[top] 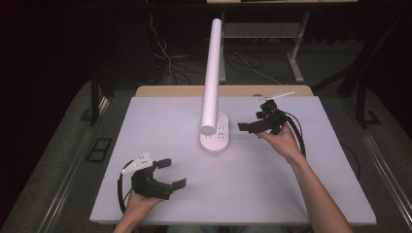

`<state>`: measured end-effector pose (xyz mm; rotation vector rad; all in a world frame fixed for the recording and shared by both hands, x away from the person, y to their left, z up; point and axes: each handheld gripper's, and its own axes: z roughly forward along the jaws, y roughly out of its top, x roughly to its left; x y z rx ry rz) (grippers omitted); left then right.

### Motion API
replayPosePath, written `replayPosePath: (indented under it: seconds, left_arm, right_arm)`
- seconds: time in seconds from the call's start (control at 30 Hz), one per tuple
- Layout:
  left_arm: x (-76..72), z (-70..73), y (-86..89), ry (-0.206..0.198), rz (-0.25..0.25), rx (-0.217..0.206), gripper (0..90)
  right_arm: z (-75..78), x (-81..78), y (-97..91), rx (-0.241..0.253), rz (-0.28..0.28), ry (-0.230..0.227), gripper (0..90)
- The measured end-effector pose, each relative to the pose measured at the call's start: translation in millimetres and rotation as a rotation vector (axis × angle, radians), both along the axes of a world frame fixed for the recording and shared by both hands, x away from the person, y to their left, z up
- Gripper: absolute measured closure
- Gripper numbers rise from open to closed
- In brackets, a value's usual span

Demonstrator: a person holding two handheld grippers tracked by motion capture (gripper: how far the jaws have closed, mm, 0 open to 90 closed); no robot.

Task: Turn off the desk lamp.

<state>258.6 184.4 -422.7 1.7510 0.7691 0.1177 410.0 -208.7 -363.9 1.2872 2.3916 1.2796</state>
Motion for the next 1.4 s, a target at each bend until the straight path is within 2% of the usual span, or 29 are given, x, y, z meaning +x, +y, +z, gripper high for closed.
replayPosePath:
  seconds: [0.37, 0.63, 1.0, 1.07, 1.17, 1.33, 1.4]
  left_arm:
    - [0.0, 0.2, -0.1, -0.001, 0.004, 0.000, 0.0]
    - [0.0, 0.4, 0.3, -0.002, 0.006, 0.001, 0.0]
    - [0.2, 0.2, 0.0, -0.001, 0.009, 0.001, 0.0]
    - [0.2, 0.2, 0.0, -0.001, 0.011, 0.003, 0.0]
    - [0.3, 0.1, 0.1, -0.002, 0.010, 0.005, 0.0]
    - [0.0, -0.1, -0.4, 0.000, 0.011, 0.006, 0.0]
    - [0.1, -0.1, -0.6, -0.001, 0.010, 0.006, 0.0]
  right_arm:
    - [-0.7, -29.5, -24.2, 0.025, -0.003, -0.006, 0.5]
    - [-7.9, -58.6, -40.0, 0.048, 0.003, -0.022, 0.5]
    - [-17.7, -98.6, -65.0, 0.097, -0.021, -0.033, 0.5]
    - [-21.8, -110.0, -72.5, 0.111, -0.037, -0.039, 0.5]
    - [-25.6, -118.5, -76.5, 0.119, -0.052, -0.045, 0.5]
    - [-40.9, -139.4, -84.4, 0.130, -0.078, -0.060, 0.5]
    - [-46.3, -146.4, -87.7, 0.140, -0.090, -0.045, 0.5]
